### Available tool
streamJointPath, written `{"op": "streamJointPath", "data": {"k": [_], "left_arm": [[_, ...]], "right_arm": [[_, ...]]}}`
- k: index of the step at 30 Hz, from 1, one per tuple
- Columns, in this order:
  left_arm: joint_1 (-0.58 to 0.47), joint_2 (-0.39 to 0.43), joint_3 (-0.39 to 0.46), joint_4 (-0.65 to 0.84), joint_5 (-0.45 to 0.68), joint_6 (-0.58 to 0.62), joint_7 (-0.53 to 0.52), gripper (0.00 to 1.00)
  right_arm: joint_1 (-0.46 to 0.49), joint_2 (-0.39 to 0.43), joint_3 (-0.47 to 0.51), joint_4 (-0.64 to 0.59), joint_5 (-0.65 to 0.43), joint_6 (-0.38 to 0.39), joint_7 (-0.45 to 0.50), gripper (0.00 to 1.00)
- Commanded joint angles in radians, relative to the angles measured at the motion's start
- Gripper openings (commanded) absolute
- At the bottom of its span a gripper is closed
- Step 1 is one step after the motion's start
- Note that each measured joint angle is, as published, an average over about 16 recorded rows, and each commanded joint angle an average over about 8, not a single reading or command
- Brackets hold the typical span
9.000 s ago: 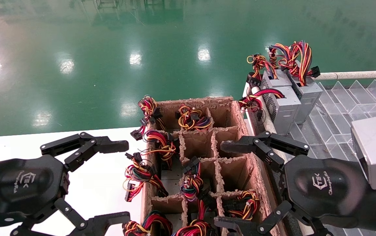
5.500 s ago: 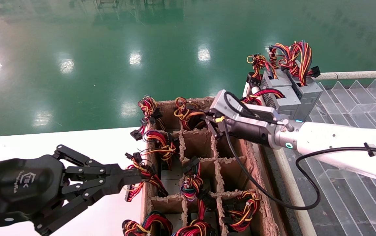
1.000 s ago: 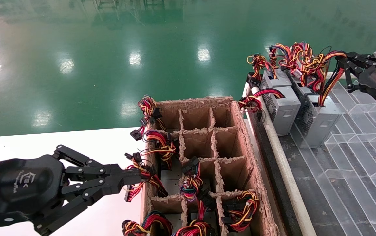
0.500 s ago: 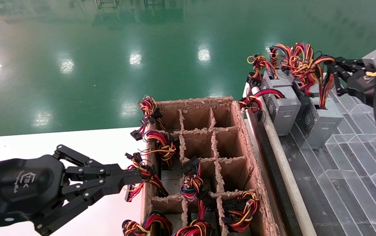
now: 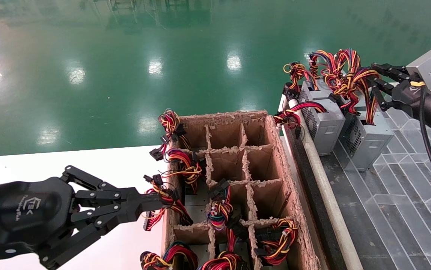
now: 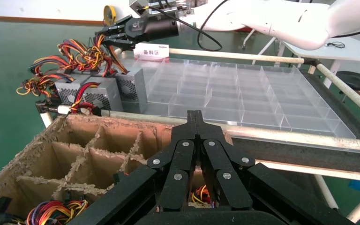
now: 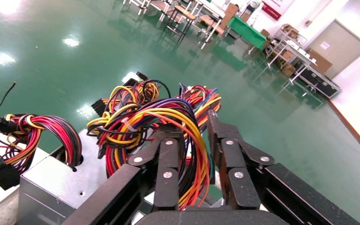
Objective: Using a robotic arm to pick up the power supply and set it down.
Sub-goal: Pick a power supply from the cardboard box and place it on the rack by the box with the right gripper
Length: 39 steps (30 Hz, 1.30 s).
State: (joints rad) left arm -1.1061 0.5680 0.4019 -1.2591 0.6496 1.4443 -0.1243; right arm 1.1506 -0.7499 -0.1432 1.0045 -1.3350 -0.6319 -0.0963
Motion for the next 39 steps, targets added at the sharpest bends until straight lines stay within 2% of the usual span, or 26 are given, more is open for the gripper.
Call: {"op": "streamJointPath", "data": {"k": [1,10,24,39], "left_arm": [[0.000,0.000,0.000,0.000,0.000,0.000,0.000,0.00],[0.000,0.000,0.000,0.000,0.000,0.000,0.000,0.00],[0.000,0.000,0.000,0.000,0.000,0.000,0.000,0.00],[0.000,0.000,0.000,0.000,0.000,0.000,0.000,0.00]], "right_arm": [[0.004,0.001,-0.003,0.002,-0.003,0.000,0.005,1.00],[0.009,0.027,-0.032,0.034,-0.044,-0.005,0.069,1.00],[0.049,0.070,-0.125,0.076,-0.212,-0.003,0.277,1.00],[0.054,0.174,-0.197,0.219,-0.405,-0.093,0.530,1.00]]}}
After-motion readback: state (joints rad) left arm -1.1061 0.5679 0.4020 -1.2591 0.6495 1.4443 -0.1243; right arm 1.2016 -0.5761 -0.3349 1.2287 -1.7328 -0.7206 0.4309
